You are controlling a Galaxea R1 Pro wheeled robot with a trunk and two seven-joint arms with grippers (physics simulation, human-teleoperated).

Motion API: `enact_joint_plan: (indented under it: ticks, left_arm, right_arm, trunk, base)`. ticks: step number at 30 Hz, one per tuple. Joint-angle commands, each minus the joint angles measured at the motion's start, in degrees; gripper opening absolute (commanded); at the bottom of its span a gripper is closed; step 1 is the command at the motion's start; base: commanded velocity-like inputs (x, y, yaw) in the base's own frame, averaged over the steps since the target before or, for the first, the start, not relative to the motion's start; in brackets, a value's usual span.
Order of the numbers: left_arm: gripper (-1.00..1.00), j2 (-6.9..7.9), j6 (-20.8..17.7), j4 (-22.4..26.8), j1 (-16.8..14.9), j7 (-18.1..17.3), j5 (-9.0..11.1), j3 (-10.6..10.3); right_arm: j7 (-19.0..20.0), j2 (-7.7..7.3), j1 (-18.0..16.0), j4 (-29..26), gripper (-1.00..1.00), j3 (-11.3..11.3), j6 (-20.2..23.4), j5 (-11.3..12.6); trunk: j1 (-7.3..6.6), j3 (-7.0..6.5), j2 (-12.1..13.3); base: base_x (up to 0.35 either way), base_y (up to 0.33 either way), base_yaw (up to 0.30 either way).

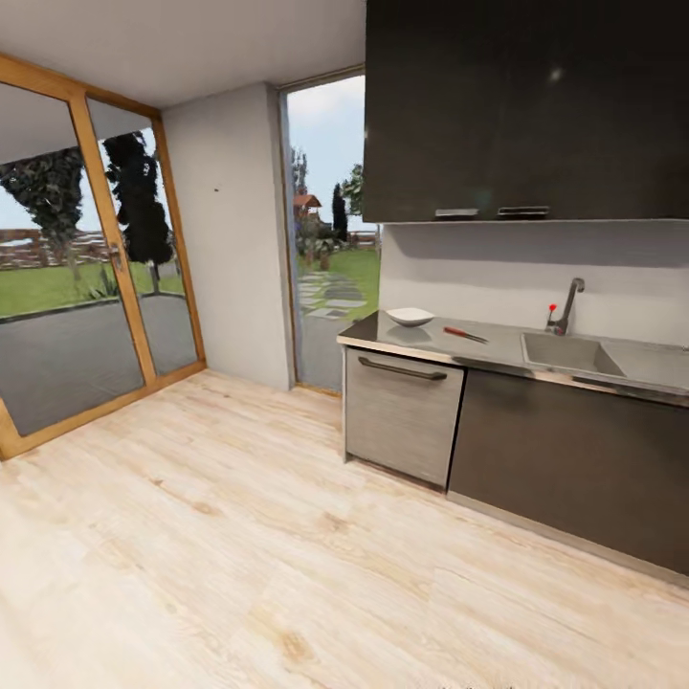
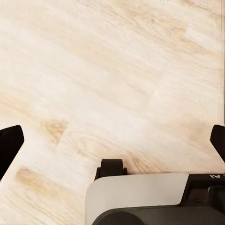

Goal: In the kitchen, take the Vidalia onion out of the sink, dice it on the chopping board with the paring knife, put the diced onion into the bowl on the countertop, then place both the paring knife and the chopping board into the sink.

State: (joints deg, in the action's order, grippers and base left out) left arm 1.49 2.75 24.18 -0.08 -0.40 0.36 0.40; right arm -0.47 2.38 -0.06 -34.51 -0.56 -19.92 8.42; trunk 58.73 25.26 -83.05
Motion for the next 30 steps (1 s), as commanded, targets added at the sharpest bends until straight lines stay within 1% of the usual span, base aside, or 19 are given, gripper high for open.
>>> enact_joint_plan:
  ticks: [1, 30]
  left_arm:
    - [1.00, 0.00, 0.2, 0.0, 0.0, 0.0, 0.1, 0.0]
    - [1.00, 0.00, 0.2, 0.0, 0.0, 0.0, 0.0, 0.0]
  right_arm:
    - [0.0, 0.02, 0.0, 0.0, 1.00, -0.1, -0.1, 0.3]
    - [0.0, 0.01, 0.0, 0.1, 1.00, -0.1, -0.1, 0.3]
  trunk:
    - [0.00, 0.02, 0.0]
    - [0.00, -0.81, 0.0]
  base:
    - [0.000, 0.000, -0.270]
    - [0.000, 0.000, -0.271]
